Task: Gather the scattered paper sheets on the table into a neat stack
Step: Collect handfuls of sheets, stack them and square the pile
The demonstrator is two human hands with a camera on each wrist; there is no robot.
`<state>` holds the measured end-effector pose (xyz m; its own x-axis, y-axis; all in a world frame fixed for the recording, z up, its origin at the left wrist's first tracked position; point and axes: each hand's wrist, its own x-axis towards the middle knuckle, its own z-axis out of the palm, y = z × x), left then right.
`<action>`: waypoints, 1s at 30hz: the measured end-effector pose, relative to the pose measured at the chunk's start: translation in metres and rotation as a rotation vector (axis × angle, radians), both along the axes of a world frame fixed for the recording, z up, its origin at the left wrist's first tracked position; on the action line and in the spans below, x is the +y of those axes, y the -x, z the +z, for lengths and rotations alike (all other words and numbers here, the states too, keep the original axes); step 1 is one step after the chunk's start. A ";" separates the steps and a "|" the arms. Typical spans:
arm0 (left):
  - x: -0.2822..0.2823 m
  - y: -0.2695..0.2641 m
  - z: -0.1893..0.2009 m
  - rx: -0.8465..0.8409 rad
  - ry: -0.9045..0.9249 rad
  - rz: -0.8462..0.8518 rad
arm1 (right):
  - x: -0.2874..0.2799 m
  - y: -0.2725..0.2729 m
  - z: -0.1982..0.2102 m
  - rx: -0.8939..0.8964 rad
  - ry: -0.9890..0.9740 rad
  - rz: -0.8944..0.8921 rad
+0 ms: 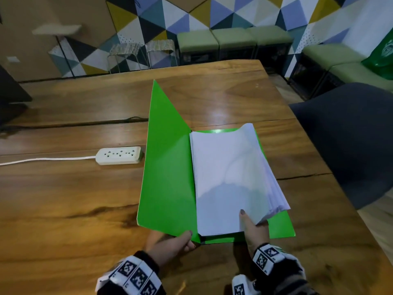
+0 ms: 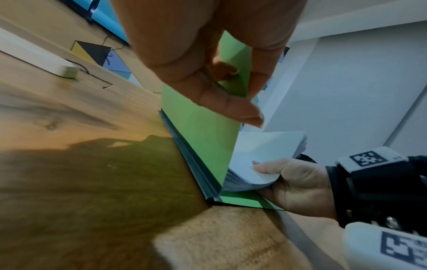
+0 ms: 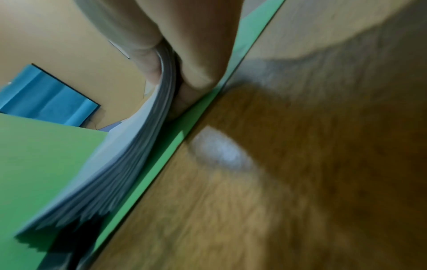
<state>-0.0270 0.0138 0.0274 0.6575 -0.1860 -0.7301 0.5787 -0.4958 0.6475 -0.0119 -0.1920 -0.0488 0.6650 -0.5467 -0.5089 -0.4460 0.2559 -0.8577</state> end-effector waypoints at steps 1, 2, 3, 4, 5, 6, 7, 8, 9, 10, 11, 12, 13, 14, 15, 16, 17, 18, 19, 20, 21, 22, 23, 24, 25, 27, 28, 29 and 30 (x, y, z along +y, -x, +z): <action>-0.001 -0.001 0.000 0.031 0.011 -0.017 | -0.002 -0.001 0.000 0.010 0.008 0.026; -0.002 -0.001 -0.003 0.055 0.031 -0.018 | -0.004 -0.002 0.000 0.013 0.024 0.052; -0.004 -0.002 -0.003 0.086 0.045 0.017 | -0.006 -0.002 0.001 0.014 0.049 0.073; -0.006 -0.003 -0.004 0.098 0.050 0.039 | -0.008 -0.002 0.001 0.014 0.065 0.091; -0.007 -0.003 -0.003 0.099 0.054 0.042 | -0.010 -0.002 0.002 0.014 0.081 0.109; -0.008 -0.004 -0.005 0.085 0.051 0.016 | -0.012 -0.001 0.002 0.014 0.086 0.127; -0.009 -0.004 -0.003 0.087 0.045 -0.011 | -0.014 0.000 0.003 0.014 0.096 0.146; -0.010 -0.004 -0.003 0.085 0.039 -0.044 | -0.016 0.001 0.003 0.011 0.102 0.164; -0.010 -0.004 -0.003 0.073 0.038 -0.070 | -0.018 0.002 0.004 0.012 0.114 0.185; -0.010 -0.004 -0.006 0.062 0.048 -0.092 | -0.020 0.003 0.004 0.014 0.134 0.199; -0.010 -0.004 -0.004 0.056 0.061 -0.126 | -0.021 0.004 0.004 0.008 0.164 0.217; -0.011 -0.003 -0.004 0.057 0.069 -0.147 | -0.023 0.005 0.002 0.003 0.180 0.229; -0.012 -0.003 -0.003 0.042 0.088 -0.152 | -0.023 0.006 0.002 -0.002 0.196 0.234; -0.011 -0.003 -0.003 0.005 0.098 -0.139 | -0.024 0.008 0.001 -0.004 0.203 0.220; -0.009 -0.003 -0.001 -0.084 0.070 -0.105 | -0.025 0.011 0.001 0.000 0.195 0.202; -0.008 -0.002 0.001 -0.210 -0.012 -0.061 | -0.029 0.012 0.000 0.004 0.185 0.167; -0.007 -0.001 0.005 -0.355 -0.086 0.000 | -0.032 0.013 0.001 0.007 0.195 0.136; -0.005 0.000 0.001 -0.491 -0.105 0.023 | -0.036 0.014 0.001 0.032 0.239 0.102; -0.004 0.001 -0.001 -0.599 -0.089 -0.007 | -0.041 0.016 0.003 0.073 0.303 0.075; -0.004 0.002 -0.004 -0.661 -0.094 -0.047 | -0.046 0.017 0.005 0.130 0.370 0.053; -0.004 0.001 -0.006 -0.717 -0.111 -0.069 | -0.050 0.018 0.007 0.181 0.433 0.048; -0.005 0.001 -0.005 -0.764 -0.115 -0.082 | -0.054 0.019 0.010 0.220 0.477 0.047; -0.006 0.000 -0.006 -0.816 -0.117 -0.090 | -0.058 0.020 0.016 0.244 0.496 0.043; -0.009 0.000 -0.001 -0.918 -0.136 -0.111 | -0.063 0.021 0.019 0.263 0.496 0.031; -0.010 -0.001 -0.003 -1.015 -0.174 -0.184 | -0.069 0.021 0.024 0.261 0.491 0.013; -0.016 -0.001 -0.002 -1.040 -0.209 -0.347 | -0.085 0.020 0.031 0.214 0.463 -0.021; -0.018 -0.002 -0.003 -0.972 -0.170 -0.363 | -0.094 0.019 0.032 0.177 0.426 -0.043; -0.023 -0.004 -0.002 -0.919 -0.135 -0.383 | -0.101 0.018 0.035 0.133 0.374 -0.061; -0.027 -0.005 -0.002 -0.892 -0.107 -0.394 | -0.107 0.016 0.038 0.094 0.328 -0.075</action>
<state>-0.0220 -0.0136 0.0250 0.8812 -0.4723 -0.0211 -0.3209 -0.6303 0.7070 -0.0281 -0.2987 -0.0108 0.5752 -0.7367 -0.3557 -0.5176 0.0090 -0.8556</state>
